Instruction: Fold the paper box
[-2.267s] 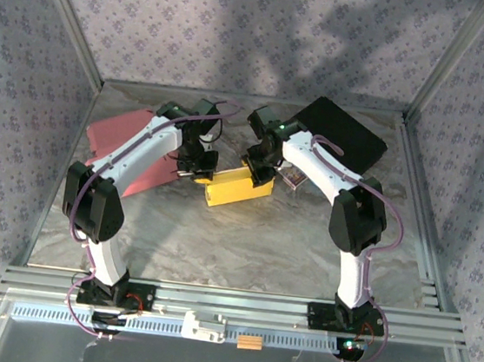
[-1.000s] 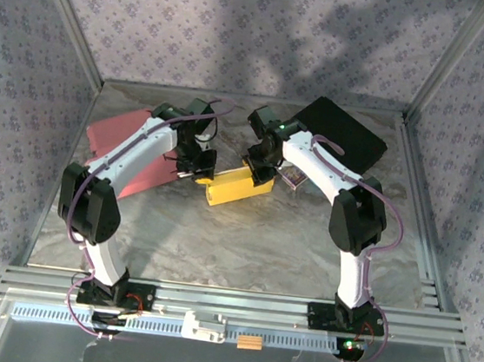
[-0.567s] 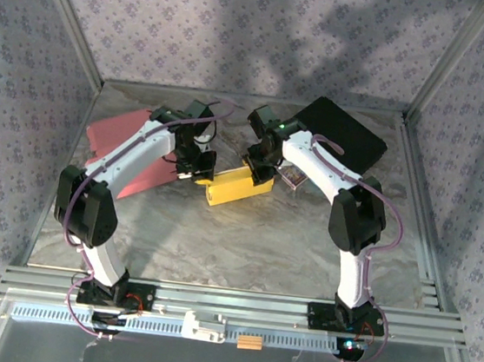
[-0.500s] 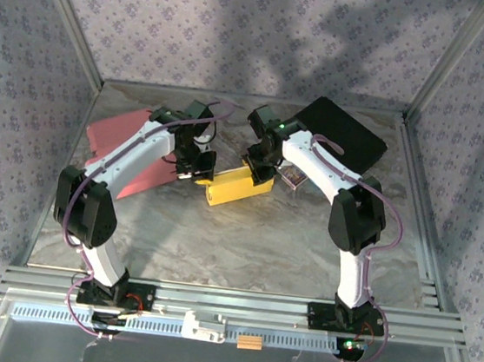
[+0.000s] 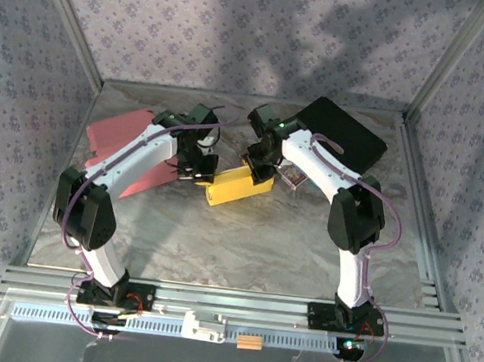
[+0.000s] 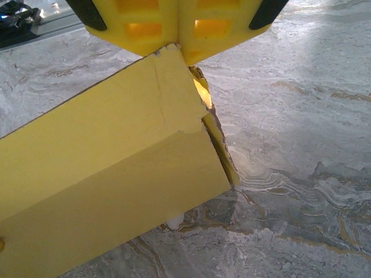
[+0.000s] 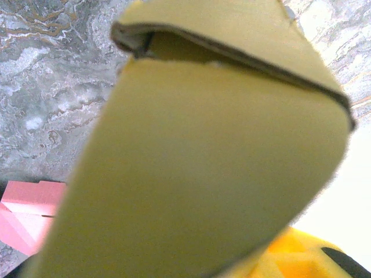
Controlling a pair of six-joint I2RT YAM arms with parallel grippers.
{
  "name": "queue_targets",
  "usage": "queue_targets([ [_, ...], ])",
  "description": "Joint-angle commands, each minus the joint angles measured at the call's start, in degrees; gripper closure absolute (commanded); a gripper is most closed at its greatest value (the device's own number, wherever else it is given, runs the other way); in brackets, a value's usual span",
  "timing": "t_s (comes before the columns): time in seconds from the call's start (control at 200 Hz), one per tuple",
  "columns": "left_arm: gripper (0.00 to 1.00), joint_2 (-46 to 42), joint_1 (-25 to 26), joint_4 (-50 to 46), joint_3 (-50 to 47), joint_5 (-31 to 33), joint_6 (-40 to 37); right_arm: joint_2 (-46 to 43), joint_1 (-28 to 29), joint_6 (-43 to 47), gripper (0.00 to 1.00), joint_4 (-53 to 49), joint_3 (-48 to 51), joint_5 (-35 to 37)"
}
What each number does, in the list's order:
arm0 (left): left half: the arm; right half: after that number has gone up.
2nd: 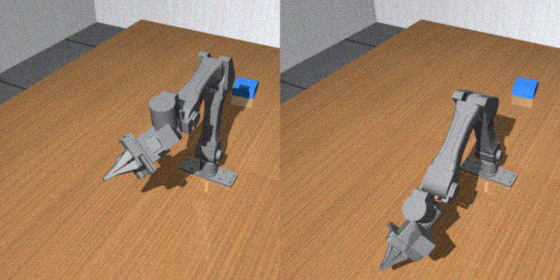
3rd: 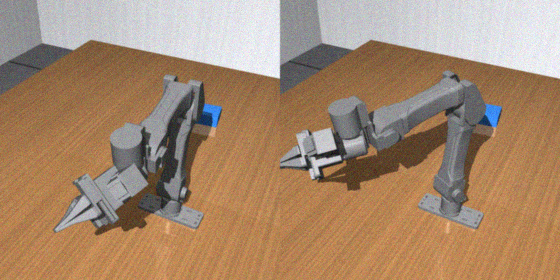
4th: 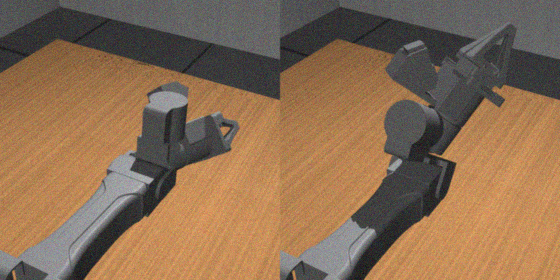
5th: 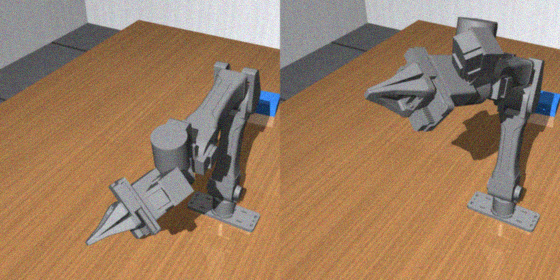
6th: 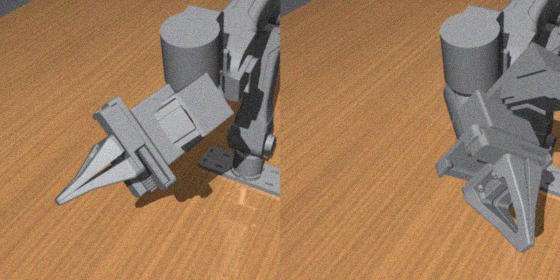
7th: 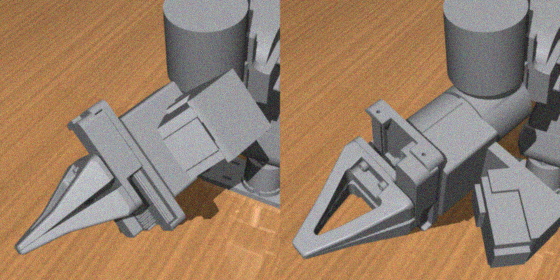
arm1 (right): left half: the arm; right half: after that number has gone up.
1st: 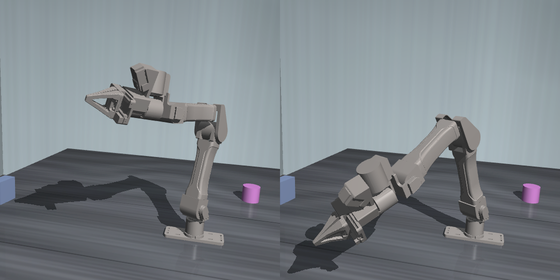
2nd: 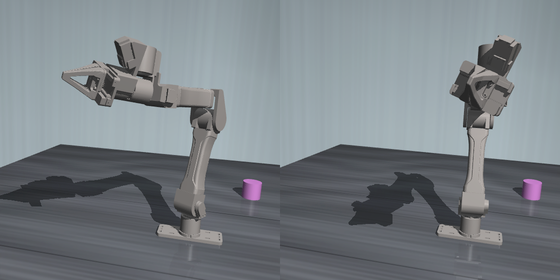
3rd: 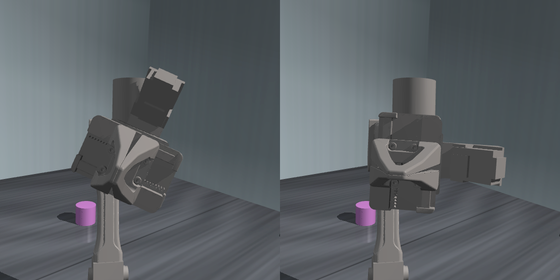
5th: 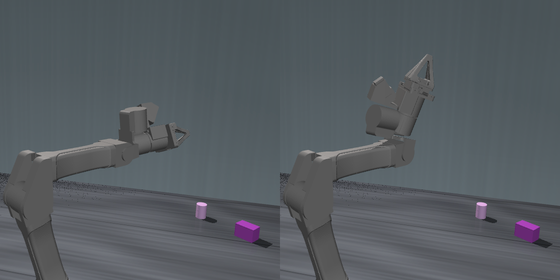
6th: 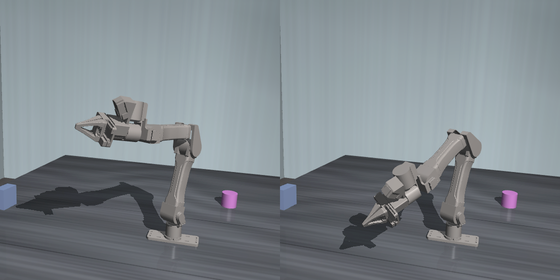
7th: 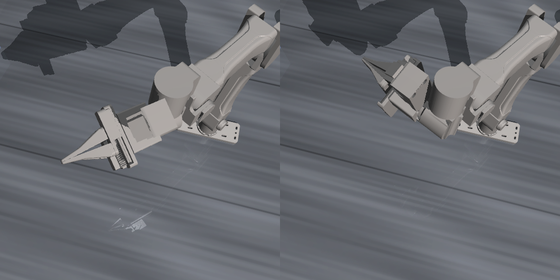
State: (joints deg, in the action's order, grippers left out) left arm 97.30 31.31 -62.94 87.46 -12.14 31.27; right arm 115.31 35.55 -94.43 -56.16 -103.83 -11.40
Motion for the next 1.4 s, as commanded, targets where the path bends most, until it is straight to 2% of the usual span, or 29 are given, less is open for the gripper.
queue_targets([
  [0.0, 1.0, 3.0, 1.3, 2.8, -2.8, 1.9, -1.0, 2.5, 0.2, 1.2, 0.6, -2.7, -0.5, 0.3],
  [0.29, 1.0, 3.4, 1.1, 1.4, 2.8, -0.6, 1.5, 2.5, 0.1, 1.4, 0.6, -3.0, -0.6, 0.4],
  [0.495, 1.0, 4.0, 1.1, 4.1, 0.4, -3.8, 3.1, 2.8, 0.1, 1.4, 0.61, -2.9, -1.1, 0.2],
  [0.765, 1.0, 4.2, 0.0, 4.5, 3.0, -7.1, 5.8, 2.9, 0.1, 1.4, 0.61, -3.0, -0.5, 0.1],
  [1.394, 1.0, 4.3, -2.0, 6.7, 0.6, -10.8, 7.8, 3.1, 0.0, 1.6, 0.61, -3.1, -0.9, -0.3],
])
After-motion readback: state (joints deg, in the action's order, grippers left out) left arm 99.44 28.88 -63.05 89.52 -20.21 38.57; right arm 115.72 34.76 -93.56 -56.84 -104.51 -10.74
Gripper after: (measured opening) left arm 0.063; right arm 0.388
